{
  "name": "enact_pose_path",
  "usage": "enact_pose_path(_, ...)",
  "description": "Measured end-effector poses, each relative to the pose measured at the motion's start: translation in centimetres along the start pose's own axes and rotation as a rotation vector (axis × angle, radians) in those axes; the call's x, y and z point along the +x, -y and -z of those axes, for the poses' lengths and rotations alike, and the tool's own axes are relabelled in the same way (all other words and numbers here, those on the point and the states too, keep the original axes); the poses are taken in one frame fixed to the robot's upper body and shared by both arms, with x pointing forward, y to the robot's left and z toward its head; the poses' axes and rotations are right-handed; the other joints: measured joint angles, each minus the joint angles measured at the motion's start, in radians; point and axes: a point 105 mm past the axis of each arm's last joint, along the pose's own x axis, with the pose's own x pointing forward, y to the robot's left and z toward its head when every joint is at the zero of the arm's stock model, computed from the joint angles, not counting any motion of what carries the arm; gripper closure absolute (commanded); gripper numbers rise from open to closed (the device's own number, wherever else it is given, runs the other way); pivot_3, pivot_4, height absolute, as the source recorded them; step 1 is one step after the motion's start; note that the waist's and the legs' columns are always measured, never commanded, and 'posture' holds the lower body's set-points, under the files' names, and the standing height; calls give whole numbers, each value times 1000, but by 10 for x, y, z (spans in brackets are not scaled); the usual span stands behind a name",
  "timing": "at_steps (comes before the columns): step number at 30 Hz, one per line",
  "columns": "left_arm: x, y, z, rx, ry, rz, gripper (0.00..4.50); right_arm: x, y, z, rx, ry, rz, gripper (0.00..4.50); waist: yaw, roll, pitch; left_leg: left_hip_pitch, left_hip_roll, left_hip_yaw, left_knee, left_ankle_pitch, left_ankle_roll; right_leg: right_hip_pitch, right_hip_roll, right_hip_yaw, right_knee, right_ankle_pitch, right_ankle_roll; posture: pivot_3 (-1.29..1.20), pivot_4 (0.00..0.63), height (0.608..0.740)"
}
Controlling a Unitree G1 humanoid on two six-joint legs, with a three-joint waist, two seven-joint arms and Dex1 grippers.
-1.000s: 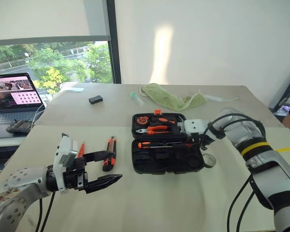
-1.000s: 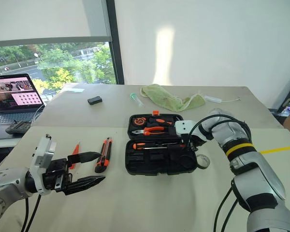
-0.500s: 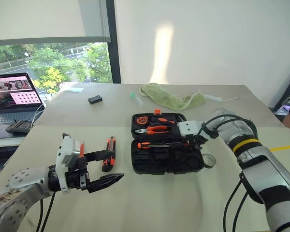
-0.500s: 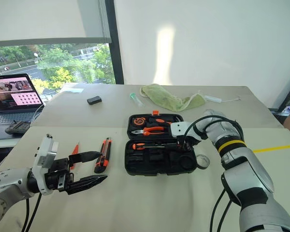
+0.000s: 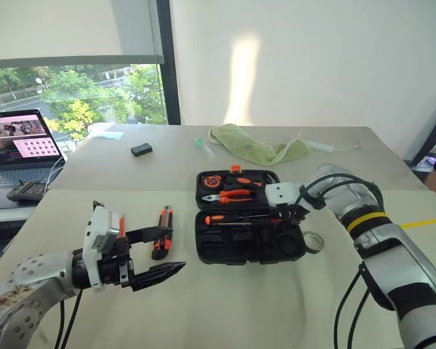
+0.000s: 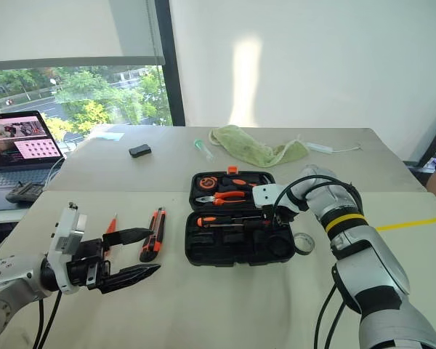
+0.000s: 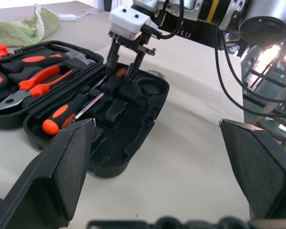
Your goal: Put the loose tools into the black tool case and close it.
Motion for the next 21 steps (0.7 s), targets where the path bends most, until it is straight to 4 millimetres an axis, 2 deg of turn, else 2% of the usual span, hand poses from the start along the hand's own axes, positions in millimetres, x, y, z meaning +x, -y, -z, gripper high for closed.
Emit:
enact_pose_path(3, 0, 0, 0, 1, 1, 2, 0, -3, 0, -8, 11, 63, 30, 1302, -3, 0, 0, 1, 0, 0, -2, 0, 0, 0, 0, 0, 0, 0, 0, 0, 150, 740)
enact_pose_path(5, 0, 1, 0, 0, 0, 2, 0, -6, -4, -15, 52, 137, 37, 1820, 1, 0, 0, 1, 0, 0, -3, 0, -1, 0, 0, 0, 0, 0, -1, 0, 150, 740)
enact_pose_path(6, 0, 1, 0, 0, -1, 3, 0, -10, -6, -22, 99, 204, 60, 1935, 5, 0, 0, 1, 0, 0, -4, 0, -1, -1, -1, 0, 0, 0, -1, 0, 150, 740)
enact_pose_path(11, -2, 2, 5, -17, -4, -3, 0, -27, -20, -26, 277, 358, 238, 3651, 19, 0, 0, -3, 0, -2, -3, 0, 0, -2, -5, 0, -1, 0, -1, 0, 150, 740)
enact_pose_path(12, -2, 2, 4, -16, -3, -4, 0, -24, -25, -27, 315, 375, 272, 4099, 21, 0, 0, -3, 0, -2, -2, 0, 0, -2, -6, 0, -1, 0, -1, 0, 150, 740)
enact_pose_path(13, -2, 2, 4, -15, -2, -4, 0, -19, -28, -30, 350, 396, 294, 4321, 21, 0, 0, -3, 0, -2, -2, 0, 0, -2, -6, 0, -1, 0, -1, 0, 150, 740)
enact_pose_path(16, 0, 2, 0, 1, 6, 4, 0, -7, -30, -36, 451, 428, 376, 4417, 17, 0, 0, -3, 0, -1, -2, 1, -2, -3, -4, 0, 1, 0, -1, 0, 150, 740)
enact_pose_path(19, 3, 0, -5, 22, 14, 14, 0, 3, -25, -31, 537, 400, 549, 4417, 19, 0, 0, -2, 0, -1, -2, 2, -3, -2, 0, 0, 2, 0, -2, 0, 150, 740)
enact_pose_path(21, 5, -1, -6, 24, 16, 21, 0, 14, -29, -25, 580, 370, 583, 4417, 19, 0, 0, -2, -1, -1, -2, 2, -2, -2, 1, -1, 1, 0, -2, 0, 150, 740)
